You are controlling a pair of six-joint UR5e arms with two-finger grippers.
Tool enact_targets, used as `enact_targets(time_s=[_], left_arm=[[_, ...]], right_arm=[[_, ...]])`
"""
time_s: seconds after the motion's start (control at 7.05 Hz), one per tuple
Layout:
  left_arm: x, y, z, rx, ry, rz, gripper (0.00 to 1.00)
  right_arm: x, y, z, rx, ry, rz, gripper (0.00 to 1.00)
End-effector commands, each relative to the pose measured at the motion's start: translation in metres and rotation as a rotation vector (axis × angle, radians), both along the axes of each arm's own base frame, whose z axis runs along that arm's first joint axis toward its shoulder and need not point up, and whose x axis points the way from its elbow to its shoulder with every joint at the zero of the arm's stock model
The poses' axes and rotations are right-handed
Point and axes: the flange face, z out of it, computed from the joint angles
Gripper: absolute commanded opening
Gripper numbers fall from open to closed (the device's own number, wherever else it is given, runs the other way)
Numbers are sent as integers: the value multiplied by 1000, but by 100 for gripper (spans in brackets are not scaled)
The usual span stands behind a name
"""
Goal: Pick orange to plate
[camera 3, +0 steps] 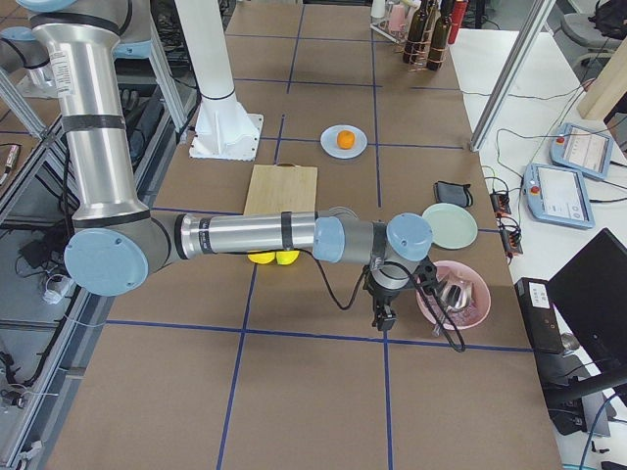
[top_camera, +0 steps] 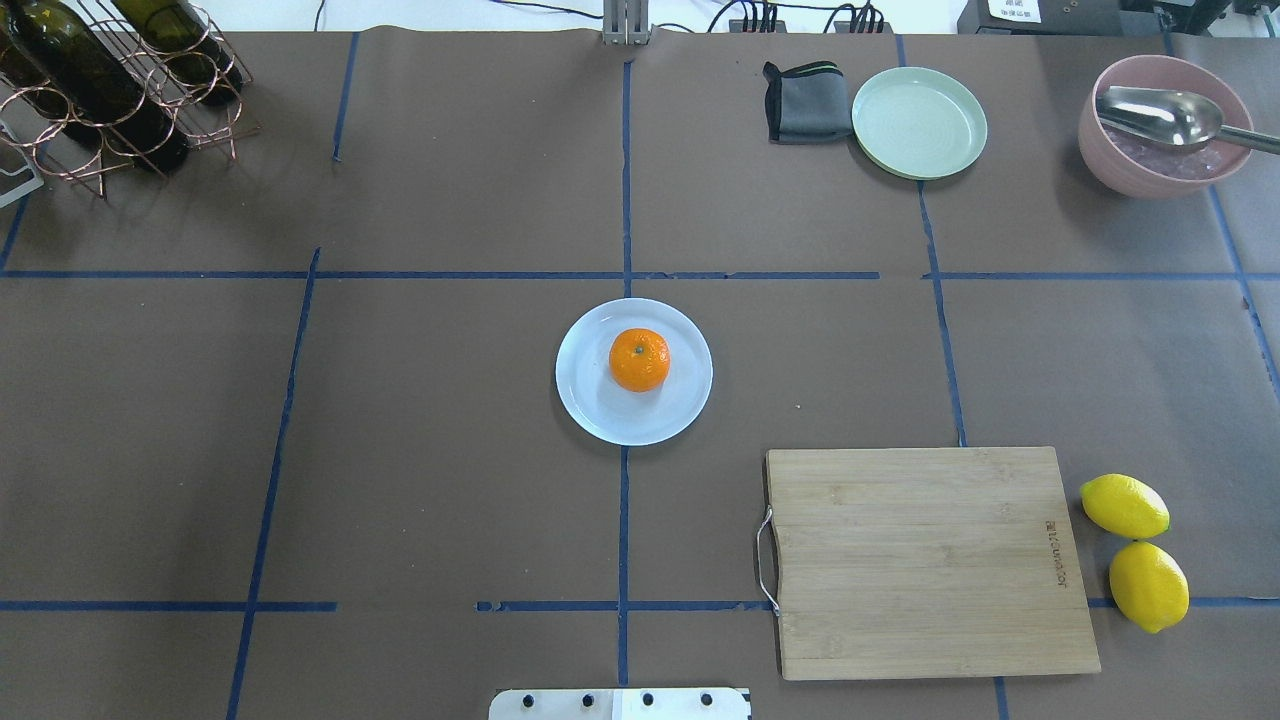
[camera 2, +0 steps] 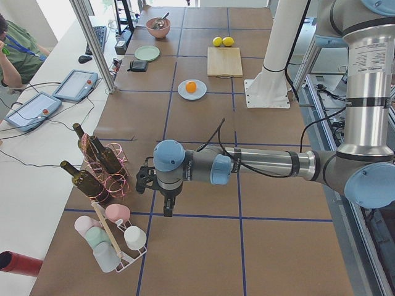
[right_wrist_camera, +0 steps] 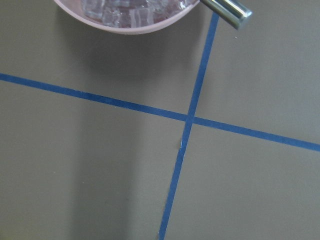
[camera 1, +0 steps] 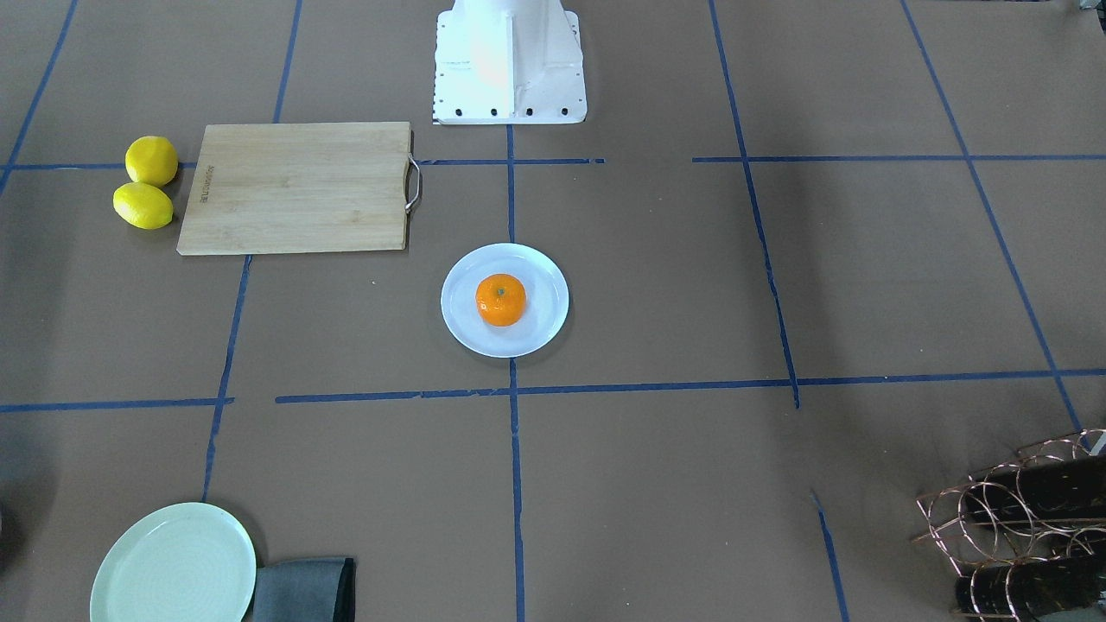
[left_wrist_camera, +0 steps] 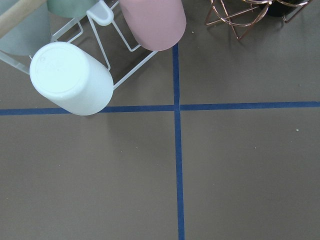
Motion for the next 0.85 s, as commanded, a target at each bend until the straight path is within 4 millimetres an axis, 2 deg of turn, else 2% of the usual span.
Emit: enact_targets(time_s=[0.0, 0.14, 0.28, 0.71], left_arm=[[0, 1, 3, -6, -2, 0, 100], [0, 1, 4, -8, -1, 0, 100], [0, 2, 4, -8, -3, 0, 100], [0, 2, 5, -9, -3, 0, 100]], right_arm=[[17, 20, 18, -9, 3, 93, 100], [16, 30, 29, 17, -1, 150, 100], [16, 32, 28, 24, -7, 213, 100], [24, 30, 20, -13, -31, 253, 100]])
